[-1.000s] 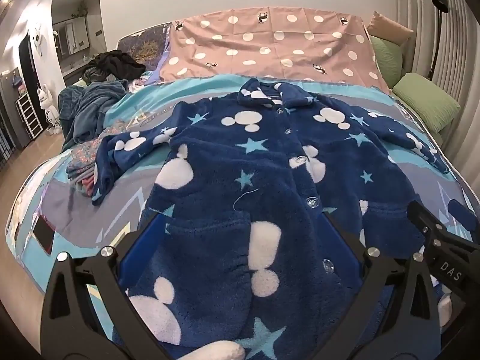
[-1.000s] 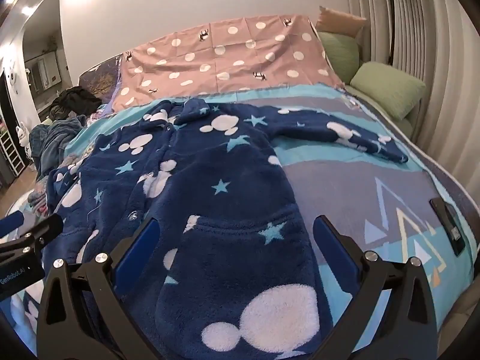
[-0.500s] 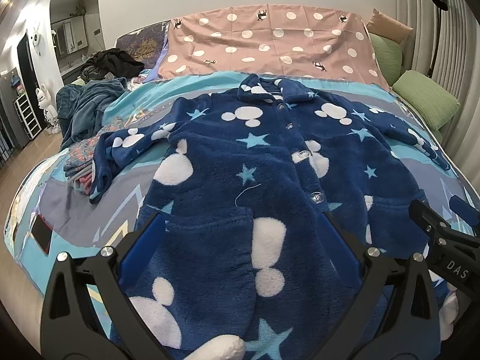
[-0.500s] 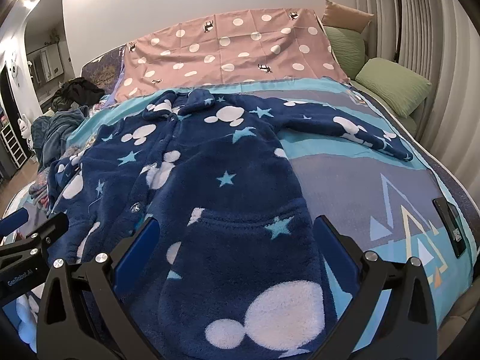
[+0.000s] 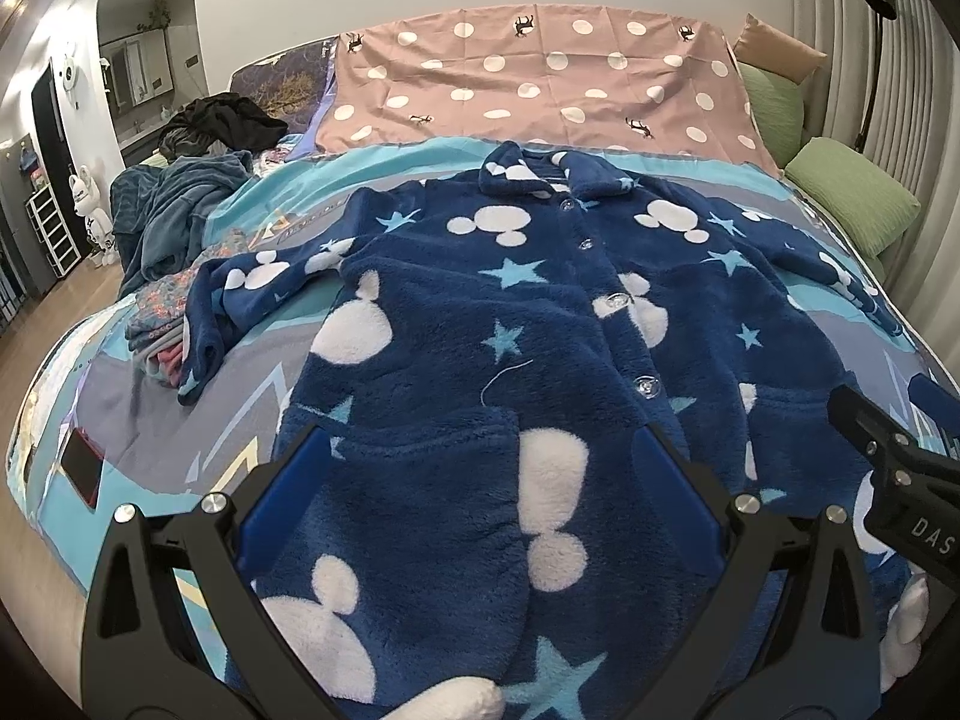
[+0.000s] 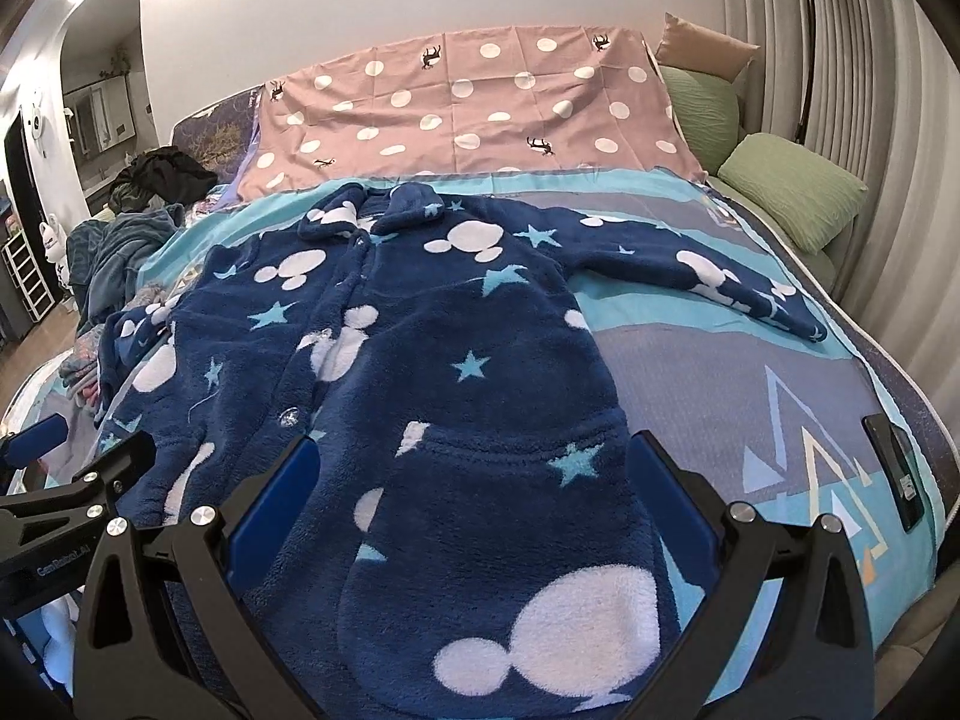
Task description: Fold small clothes
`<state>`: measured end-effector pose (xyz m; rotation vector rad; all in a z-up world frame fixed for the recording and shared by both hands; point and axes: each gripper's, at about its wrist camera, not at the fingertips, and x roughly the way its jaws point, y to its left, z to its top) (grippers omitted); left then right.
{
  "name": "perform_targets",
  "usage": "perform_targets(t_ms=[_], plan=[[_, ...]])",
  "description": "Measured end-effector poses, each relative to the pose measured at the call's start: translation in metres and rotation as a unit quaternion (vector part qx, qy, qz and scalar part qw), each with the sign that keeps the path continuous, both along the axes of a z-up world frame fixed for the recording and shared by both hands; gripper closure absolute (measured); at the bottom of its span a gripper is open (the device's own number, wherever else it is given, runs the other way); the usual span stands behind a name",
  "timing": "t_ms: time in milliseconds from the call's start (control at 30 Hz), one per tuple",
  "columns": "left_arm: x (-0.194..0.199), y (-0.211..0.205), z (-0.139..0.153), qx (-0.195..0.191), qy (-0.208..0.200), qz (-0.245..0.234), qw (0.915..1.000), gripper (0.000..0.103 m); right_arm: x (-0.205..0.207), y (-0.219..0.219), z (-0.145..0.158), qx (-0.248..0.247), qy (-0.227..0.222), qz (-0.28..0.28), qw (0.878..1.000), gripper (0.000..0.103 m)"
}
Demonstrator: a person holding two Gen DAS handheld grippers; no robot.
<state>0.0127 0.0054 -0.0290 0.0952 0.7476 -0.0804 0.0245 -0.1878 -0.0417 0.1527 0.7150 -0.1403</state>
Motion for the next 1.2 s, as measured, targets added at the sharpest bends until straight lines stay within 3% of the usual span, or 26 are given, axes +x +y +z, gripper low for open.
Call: perform_targets(t_ms=[1200], plan=[[-0.009, -0.008, -0.003, 0.016, -0.001, -0.022, 0.9996, 0.002, -0.013, -0.014, -0.001, 0.012, -0.003, -0.022, 1.000, 0.001]])
